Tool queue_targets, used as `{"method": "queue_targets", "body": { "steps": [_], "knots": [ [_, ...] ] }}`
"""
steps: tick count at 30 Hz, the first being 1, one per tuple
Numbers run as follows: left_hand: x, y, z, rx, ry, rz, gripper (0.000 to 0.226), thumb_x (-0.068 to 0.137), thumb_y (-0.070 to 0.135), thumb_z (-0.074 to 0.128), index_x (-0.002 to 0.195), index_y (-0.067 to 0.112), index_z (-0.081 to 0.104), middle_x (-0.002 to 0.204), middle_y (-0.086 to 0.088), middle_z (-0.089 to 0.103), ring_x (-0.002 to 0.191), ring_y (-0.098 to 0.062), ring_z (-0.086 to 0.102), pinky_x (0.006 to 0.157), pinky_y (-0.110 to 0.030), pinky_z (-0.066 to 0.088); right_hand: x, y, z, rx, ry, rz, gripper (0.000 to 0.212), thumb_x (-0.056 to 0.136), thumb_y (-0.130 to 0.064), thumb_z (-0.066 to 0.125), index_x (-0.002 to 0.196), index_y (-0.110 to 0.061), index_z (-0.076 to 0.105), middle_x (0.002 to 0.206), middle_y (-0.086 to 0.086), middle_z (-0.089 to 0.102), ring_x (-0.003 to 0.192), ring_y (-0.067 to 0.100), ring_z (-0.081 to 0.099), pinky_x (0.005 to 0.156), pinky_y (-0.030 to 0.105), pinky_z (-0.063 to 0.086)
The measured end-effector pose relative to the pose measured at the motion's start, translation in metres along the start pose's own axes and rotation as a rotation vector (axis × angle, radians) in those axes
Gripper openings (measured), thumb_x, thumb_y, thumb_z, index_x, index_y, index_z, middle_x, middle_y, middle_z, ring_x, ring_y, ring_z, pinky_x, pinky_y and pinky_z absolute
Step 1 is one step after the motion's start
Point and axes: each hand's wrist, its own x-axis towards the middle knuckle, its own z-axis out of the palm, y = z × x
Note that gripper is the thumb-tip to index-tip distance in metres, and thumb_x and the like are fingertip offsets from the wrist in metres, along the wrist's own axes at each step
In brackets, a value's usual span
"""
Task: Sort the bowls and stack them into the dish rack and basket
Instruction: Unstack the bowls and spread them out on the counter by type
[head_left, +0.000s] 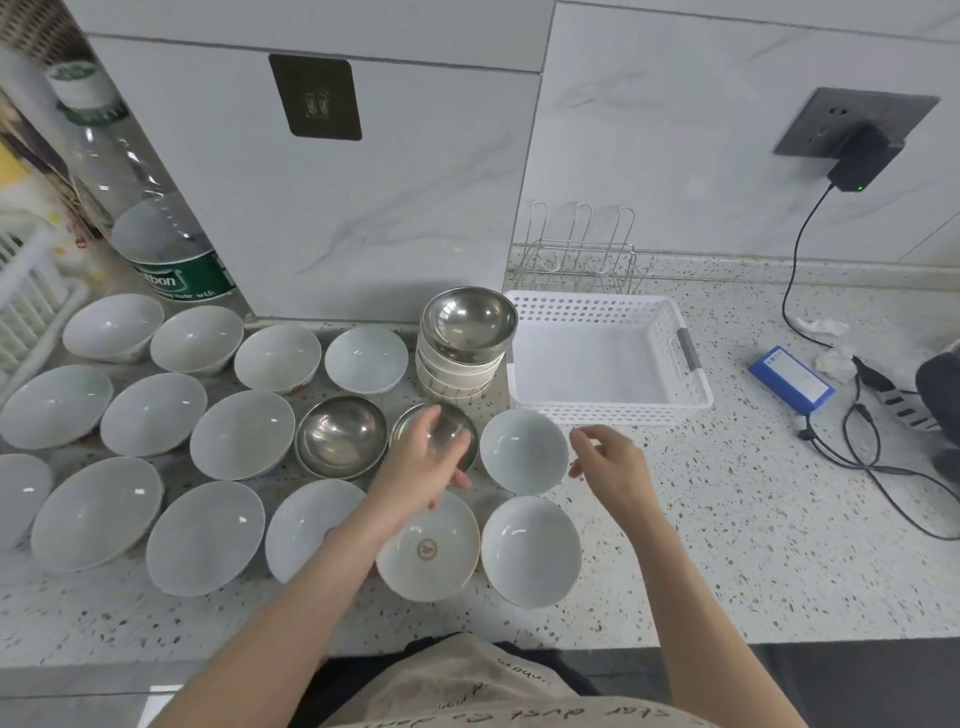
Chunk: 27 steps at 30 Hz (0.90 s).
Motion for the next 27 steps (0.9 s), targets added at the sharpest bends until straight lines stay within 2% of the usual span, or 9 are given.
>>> {"method": "queue_targets", "body": {
  "steps": [2, 5, 9, 11, 15, 18, 20, 21, 27],
  "knots": [
    [0.022, 0.018, -0.018, -0.043, 0.091, 0.02, 0.065, 0.095, 0.049, 0.053, 0.15, 0.026, 0.028, 0.069, 0.006, 0.075, 0.033, -0.006, 0.043, 0.038, -0.018, 0.039, 0.012, -0.017, 0.006, 0.019, 0.004, -0.031, 0.015, 0.092, -0.036, 0.052, 0.095, -0.031, 0.066, 0.062, -0.01, 0.07, 0.05, 0.0, 0.054, 0.054, 0.027, 0.044],
    [0.054, 0.047, -0.04, -0.021, 0.152, 0.0, 0.075, 0.09, 0.058, 0.05, 0.152, 0.026, 0.022, 0.065, 0.01, 0.074, 0.031, -0.005, 0.042, 0.034, -0.016, 0.035, 0.024, -0.038, 0.016, 0.048, -0.002, -0.05, 0.012, 0.093, -0.033, 0.051, 0.094, -0.033, 0.064, 0.06, -0.011, 0.07, 0.061, 0.001, 0.056, 0.056, 0.023, 0.041],
    [0.084, 0.071, -0.047, -0.019, 0.135, -0.106, 0.08, 0.089, 0.046, 0.056, 0.153, 0.018, 0.017, 0.062, -0.002, 0.075, 0.026, -0.007, 0.037, 0.03, -0.014, 0.026, 0.029, -0.049, 0.027, 0.063, -0.026, -0.059, 0.012, 0.093, -0.034, 0.051, 0.094, -0.035, 0.063, 0.061, -0.015, 0.07, 0.071, 0.001, 0.058, 0.059, 0.026, 0.04],
    [0.09, 0.074, -0.044, -0.003, 0.114, -0.133, 0.072, 0.091, 0.034, 0.058, 0.151, 0.017, 0.021, 0.067, -0.006, 0.075, 0.027, -0.007, 0.036, 0.03, -0.014, 0.024, 0.028, -0.048, 0.03, 0.067, -0.036, -0.052, 0.012, 0.093, -0.034, 0.051, 0.093, -0.035, 0.063, 0.062, -0.015, 0.07, 0.073, 0.001, 0.058, 0.059, 0.025, 0.039],
    [0.093, 0.075, -0.04, -0.063, 0.097, -0.131, 0.044, 0.091, 0.02, 0.056, 0.131, 0.016, 0.04, 0.068, -0.007, 0.073, 0.029, -0.008, 0.037, 0.031, -0.016, 0.022, 0.023, -0.037, 0.037, 0.093, -0.026, -0.002, 0.015, 0.093, -0.03, 0.052, 0.09, -0.031, 0.067, 0.06, -0.013, 0.069, 0.068, -0.001, 0.057, 0.06, 0.025, 0.038],
    [0.091, 0.076, -0.043, -0.076, 0.093, -0.095, 0.059, 0.091, 0.018, 0.056, 0.145, 0.02, 0.03, 0.07, -0.009, 0.073, 0.033, -0.009, 0.039, 0.033, -0.018, 0.024, 0.019, -0.031, 0.043, 0.122, -0.008, 0.03, 0.016, 0.094, -0.027, 0.054, 0.088, -0.027, 0.068, 0.057, -0.01, 0.068, 0.059, -0.004, 0.054, 0.059, 0.024, 0.038],
    [0.089, 0.076, -0.045, -0.087, 0.079, -0.073, 0.069, 0.093, 0.018, 0.055, 0.152, 0.022, 0.02, 0.07, -0.01, 0.072, 0.033, -0.008, 0.041, 0.034, -0.02, 0.025, 0.018, -0.031, 0.045, 0.135, 0.004, 0.038, 0.016, 0.094, -0.027, 0.054, 0.089, -0.027, 0.069, 0.058, -0.009, 0.068, 0.06, -0.003, 0.055, 0.059, 0.024, 0.037],
    [0.087, 0.077, -0.046, -0.106, 0.07, -0.061, 0.069, 0.093, 0.017, 0.055, 0.152, 0.023, 0.021, 0.07, -0.01, 0.072, 0.033, -0.007, 0.042, 0.034, -0.02, 0.026, 0.019, -0.032, 0.045, 0.143, 0.007, 0.041, 0.015, 0.094, -0.027, 0.054, 0.09, -0.027, 0.069, 0.058, -0.009, 0.068, 0.062, -0.001, 0.055, 0.06, 0.024, 0.037],
    [0.072, 0.067, -0.066, -0.348, 0.045, 0.004, 0.031, 0.095, 0.012, 0.053, 0.126, 0.019, 0.049, 0.062, -0.009, 0.071, 0.033, -0.007, 0.043, 0.033, -0.018, 0.025, 0.03, -0.054, 0.05, 0.16, 0.028, 0.033, 0.026, 0.094, -0.029, 0.05, 0.116, -0.023, 0.063, 0.061, -0.008, 0.07, 0.068, 0.005, 0.055, 0.07, 0.03, 0.043]
  ]
}}
